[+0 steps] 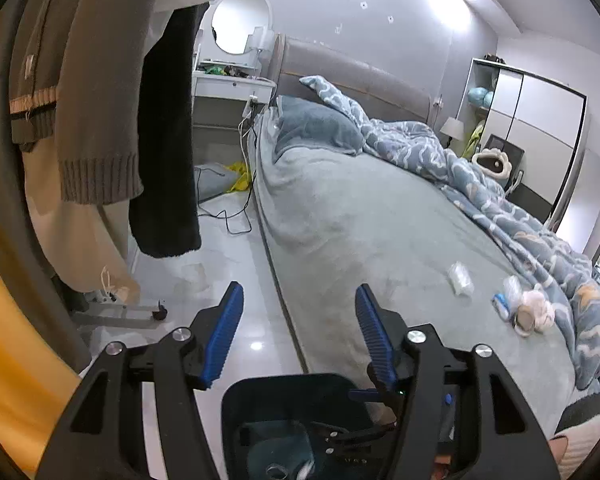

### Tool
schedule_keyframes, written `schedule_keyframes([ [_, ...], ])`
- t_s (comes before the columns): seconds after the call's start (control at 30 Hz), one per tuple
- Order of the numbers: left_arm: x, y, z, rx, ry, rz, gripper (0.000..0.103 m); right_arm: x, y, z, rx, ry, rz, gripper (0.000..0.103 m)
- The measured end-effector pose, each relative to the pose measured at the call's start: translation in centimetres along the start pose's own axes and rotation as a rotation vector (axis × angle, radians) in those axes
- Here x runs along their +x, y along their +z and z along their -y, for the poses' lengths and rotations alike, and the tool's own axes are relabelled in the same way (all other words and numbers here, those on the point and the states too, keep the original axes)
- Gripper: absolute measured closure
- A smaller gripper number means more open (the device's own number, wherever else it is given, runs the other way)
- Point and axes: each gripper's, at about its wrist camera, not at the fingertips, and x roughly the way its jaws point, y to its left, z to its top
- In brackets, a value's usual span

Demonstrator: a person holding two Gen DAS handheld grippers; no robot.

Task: Collect trash
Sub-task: 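Open the right tool to drop the 'Face' tissue pack into the bin, then move both open tools back over the bubble-wrap rolls on the bed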

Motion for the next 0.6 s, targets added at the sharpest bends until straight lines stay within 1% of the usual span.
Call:
schedule_keyframes([
  [0.07,0.2,0.3,0.7,0.018,0.011,0.011,0.039,-1.2,0.1,0.2,-0.008,-0.006,0.031,0.029],
  [0.1,0.2,0.4,0.9,0.021,0.013,0.014,0.037,-1.9,0.1,0.4,-0.008,-0.009,0.048,0.029],
  [0.17,0.4,0.7,1.4,0.017,0.008,0.016,0.035,-3.1,0.2,1.0,-0.001,-0.004,0.077,0.029],
  [0.27,0.7,1.2,2.2,0.008,-0.004,0.020,0.034,-4.9,0.4,1.5,0.011,-0.001,0.126,0.026],
  [0.43,0.8,2.0,4.0,0.025,-0.005,0.043,0.027,-8.5,0.7,2.9,0.016,-0.029,0.209,0.023],
  [0.5,1.0,2.2,4.7,0.034,-0.008,0.045,0.022,-10.1,0.7,3.6,0.020,-0.041,0.239,0.023],
  [0.6,1.4,2.5,5.8,0.041,-0.024,0.043,0.019,-11.8,0.4,4.3,0.022,-0.066,0.270,0.023],
])
